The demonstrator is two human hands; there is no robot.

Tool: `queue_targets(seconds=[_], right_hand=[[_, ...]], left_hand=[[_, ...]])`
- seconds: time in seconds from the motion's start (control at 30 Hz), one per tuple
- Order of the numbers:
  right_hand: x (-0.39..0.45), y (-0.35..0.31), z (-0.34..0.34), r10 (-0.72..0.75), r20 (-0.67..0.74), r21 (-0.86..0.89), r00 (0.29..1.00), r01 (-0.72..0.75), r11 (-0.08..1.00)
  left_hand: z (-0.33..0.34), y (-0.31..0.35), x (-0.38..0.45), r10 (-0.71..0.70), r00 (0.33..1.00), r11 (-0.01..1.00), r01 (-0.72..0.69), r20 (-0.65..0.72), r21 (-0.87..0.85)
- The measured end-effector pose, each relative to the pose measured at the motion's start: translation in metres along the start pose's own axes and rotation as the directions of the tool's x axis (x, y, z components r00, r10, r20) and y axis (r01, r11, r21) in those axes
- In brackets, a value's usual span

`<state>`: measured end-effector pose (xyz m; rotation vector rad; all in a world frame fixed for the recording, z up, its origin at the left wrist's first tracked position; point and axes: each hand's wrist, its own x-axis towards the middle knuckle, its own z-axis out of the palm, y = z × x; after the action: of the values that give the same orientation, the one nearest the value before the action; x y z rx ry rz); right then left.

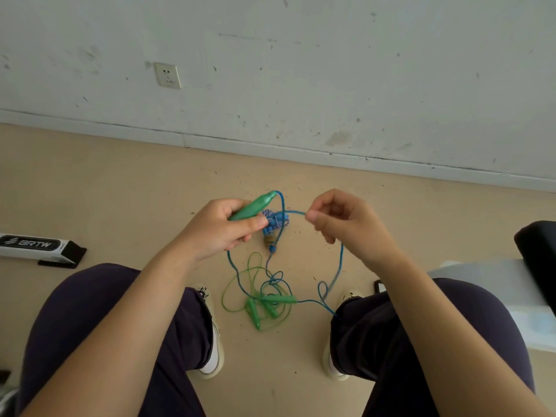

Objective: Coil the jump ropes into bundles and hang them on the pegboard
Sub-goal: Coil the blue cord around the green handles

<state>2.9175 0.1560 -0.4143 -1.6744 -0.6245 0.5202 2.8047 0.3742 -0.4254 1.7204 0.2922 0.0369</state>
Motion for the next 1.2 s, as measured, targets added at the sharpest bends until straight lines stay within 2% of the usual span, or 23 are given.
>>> queue_targets(seconds=[0.1, 0.17, 0.23, 0.33, 0.4, 0.5, 0.6, 0.67, 0.73, 0.87, 0.93, 1.03, 1.13, 1.2], right_hand=[[-0.002, 0.004, 0.018, 0.032, 0.152, -0.003, 0.988, -0.031, 1.000], [-0.002, 0.004, 0.023, 0.027, 0.157, -0.033, 0.987, -0.022, 0.999], [-0.001, 0.001, 0.018, 0.008, 0.077, -0.051, 0.997, -0.004, 0.999], [0.003, -0.003, -0.003, 0.001, -0.132, -0.003, 0.991, -0.002, 1.000], [0.003, -0.004, -0.013, -0.011, -0.166, 0.041, 0.986, 0.018, 0.999], [0.000, -0.004, -0.006, -0.020, -0.054, 0.066, 0.998, 0.023, 0.998], [-0.002, 0.001, 0.017, 0.026, 0.068, -0.002, 0.997, -0.026, 1.000], [-0.003, 0.004, 0.027, 0.033, 0.100, -0.024, 0.994, -0.031, 0.999], [-0.002, 0.003, 0.025, 0.028, 0.056, -0.043, 0.998, -0.025, 0.999], [0.004, 0.000, 0.001, 0.029, -0.203, -0.069, 0.979, -0.044, 0.997], [0.005, -0.001, -0.009, 0.027, -0.261, -0.039, 0.965, -0.039, 0.998], [0.001, -0.002, -0.003, 0.021, -0.153, -0.007, 0.988, -0.023, 1.000], [-0.004, 0.000, 0.017, 0.030, 0.009, -0.025, 0.999, -0.030, 0.999], [-0.005, 0.002, 0.027, 0.032, 0.050, -0.033, 0.998, -0.030, 0.999]], left_hand=[[0.017, -0.002, -0.001, -0.011, 0.994, 1.000, 0.011, 0.105, -0.002], [0.019, -0.002, -0.001, -0.002, 0.992, 1.000, 0.002, 0.127, -0.004], [0.012, -0.001, 0.000, 0.006, 0.995, 1.000, -0.004, 0.100, -0.023], [-0.007, -0.001, 0.001, 0.024, 1.000, 0.999, -0.024, -0.017, -0.044], [-0.015, -0.002, 0.002, 0.029, 0.997, 0.999, -0.032, -0.069, -0.040], [-0.009, -0.005, 0.002, 0.014, 0.999, 0.999, -0.015, -0.036, -0.046], [0.011, -0.006, 0.001, -0.013, 0.999, 0.999, 0.015, 0.041, -0.045], [0.019, -0.007, 0.001, -0.023, 0.998, 0.998, 0.027, 0.056, -0.062], [0.018, -0.006, 0.003, -0.017, 0.999, 0.999, 0.019, 0.043, -0.042], [0.001, -0.009, 0.006, 0.002, 0.997, 1.000, -0.003, -0.083, -0.023], [-0.005, -0.011, 0.008, -0.012, 0.991, 0.998, 0.004, -0.133, -0.063], [0.000, -0.012, 0.007, -0.026, 0.994, 0.995, 0.015, -0.104, -0.102], [0.014, -0.012, 0.005, -0.022, 1.000, 0.994, 0.021, -0.012, -0.103], [0.022, -0.013, 0.005, -0.022, 0.999, 0.993, 0.028, 0.046, -0.115]])
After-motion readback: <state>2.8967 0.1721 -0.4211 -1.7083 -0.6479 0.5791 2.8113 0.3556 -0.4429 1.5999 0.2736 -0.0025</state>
